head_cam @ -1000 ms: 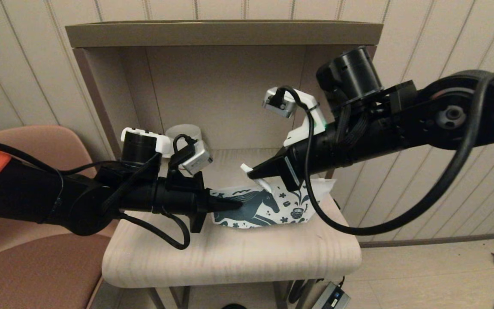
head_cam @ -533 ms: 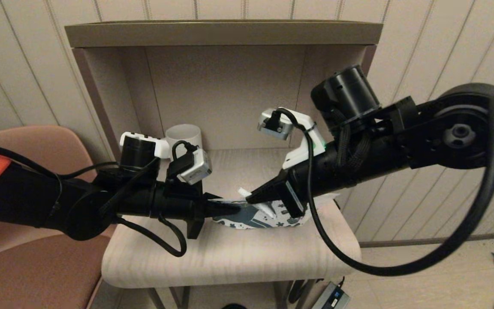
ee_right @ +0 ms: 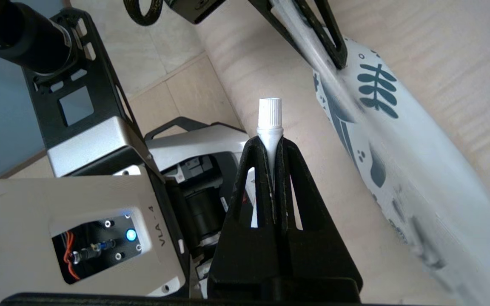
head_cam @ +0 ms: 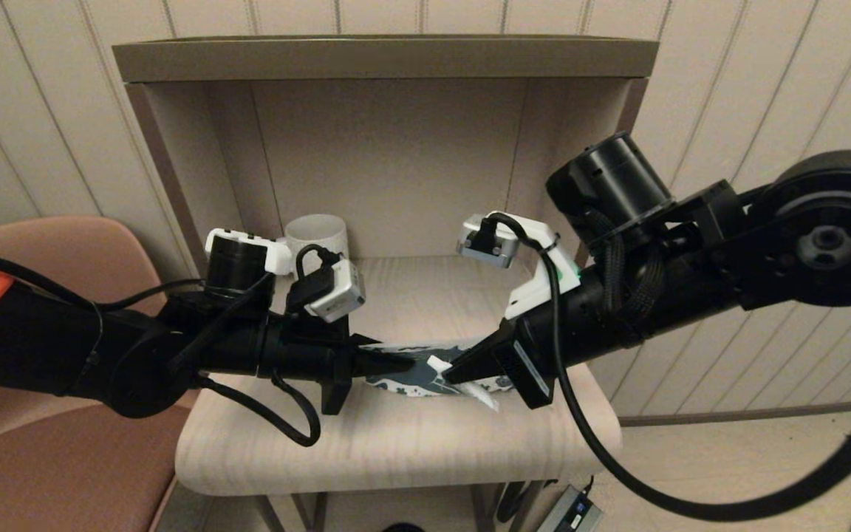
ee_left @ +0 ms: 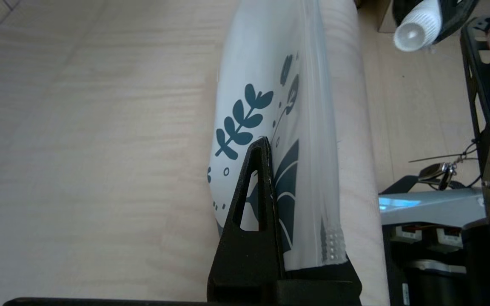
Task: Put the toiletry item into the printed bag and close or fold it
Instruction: Place the toothpaste in the storage bag
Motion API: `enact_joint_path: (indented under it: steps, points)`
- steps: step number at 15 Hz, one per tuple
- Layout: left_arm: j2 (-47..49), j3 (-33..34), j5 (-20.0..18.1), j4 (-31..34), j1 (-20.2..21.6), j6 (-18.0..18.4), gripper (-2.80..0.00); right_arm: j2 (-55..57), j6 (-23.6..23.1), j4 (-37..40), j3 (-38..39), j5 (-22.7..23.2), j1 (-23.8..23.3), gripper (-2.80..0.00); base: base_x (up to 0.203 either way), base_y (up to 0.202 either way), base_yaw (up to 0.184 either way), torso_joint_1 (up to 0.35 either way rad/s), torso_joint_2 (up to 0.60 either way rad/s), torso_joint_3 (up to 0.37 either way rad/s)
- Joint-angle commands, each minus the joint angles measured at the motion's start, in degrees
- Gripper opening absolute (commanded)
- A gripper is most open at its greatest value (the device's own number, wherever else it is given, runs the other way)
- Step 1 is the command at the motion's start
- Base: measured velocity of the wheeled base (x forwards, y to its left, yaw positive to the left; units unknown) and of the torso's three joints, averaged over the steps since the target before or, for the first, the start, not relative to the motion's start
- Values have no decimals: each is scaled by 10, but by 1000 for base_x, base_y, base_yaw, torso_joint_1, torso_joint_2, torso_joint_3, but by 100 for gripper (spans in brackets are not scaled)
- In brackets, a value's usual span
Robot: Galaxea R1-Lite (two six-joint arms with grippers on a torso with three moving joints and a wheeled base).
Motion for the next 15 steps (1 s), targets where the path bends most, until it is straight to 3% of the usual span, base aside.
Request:
enact_joint_path:
  steps: [1,3,5,8,11,13,15]
  points:
    - [-1,1,-3,-2,0,2,-280,-2,0,1,-6,2,-1,-280,0,0,0,0,0,0]
    - [2,11,-1,-10,0,18,-280,-5,11,1,-17,2,0,-280,0,0,0,0,0,0]
    - [7,32,11,-41,0,60,-280,-6,37,3,-34,2,0,-280,0,0,0,0,0,0]
    - [18,50,39,-149,-1,85,-280,-11,131,17,-82,0,0,-280,0,0,0,0,0,0]
    - [4,47,85,-161,-9,133,-280,-4,230,83,-160,1,3,-280,0,0,0,0,0,0]
    - [-18,52,129,-161,-22,200,-280,13,305,165,-236,1,11,-280,0,0,0,0,0,0]
    - [-35,50,155,-162,-31,228,-280,28,371,228,-259,2,14,-280,0,0,0,0,0,0]
